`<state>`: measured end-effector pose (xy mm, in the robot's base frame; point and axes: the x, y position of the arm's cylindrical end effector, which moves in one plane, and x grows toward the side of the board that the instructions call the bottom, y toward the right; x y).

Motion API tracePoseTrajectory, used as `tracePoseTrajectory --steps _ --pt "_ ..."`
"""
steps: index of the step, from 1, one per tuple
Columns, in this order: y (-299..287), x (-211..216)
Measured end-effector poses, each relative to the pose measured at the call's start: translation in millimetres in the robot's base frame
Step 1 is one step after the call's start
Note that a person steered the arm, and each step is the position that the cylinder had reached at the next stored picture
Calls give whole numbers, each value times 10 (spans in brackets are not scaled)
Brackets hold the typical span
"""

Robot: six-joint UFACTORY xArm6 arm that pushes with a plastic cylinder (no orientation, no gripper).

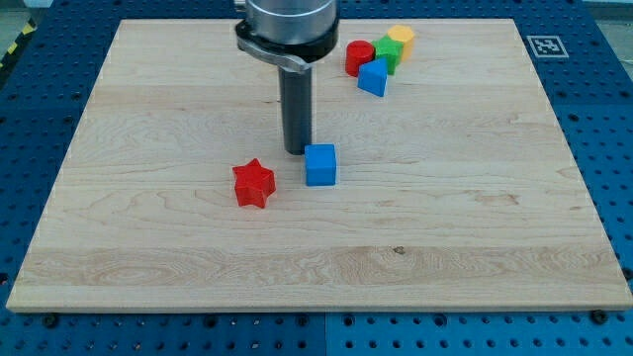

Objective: Adjust the blue cube parallel to the red star

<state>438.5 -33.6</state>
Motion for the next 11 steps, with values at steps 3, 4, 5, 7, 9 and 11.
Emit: tracePoseTrajectory --steps 3,4,5,7,9,11 --pt "138 -7" --pt "310 -2" --pt "410 59" --pt "414 220" --pt "414 192" --pt "404 -106"
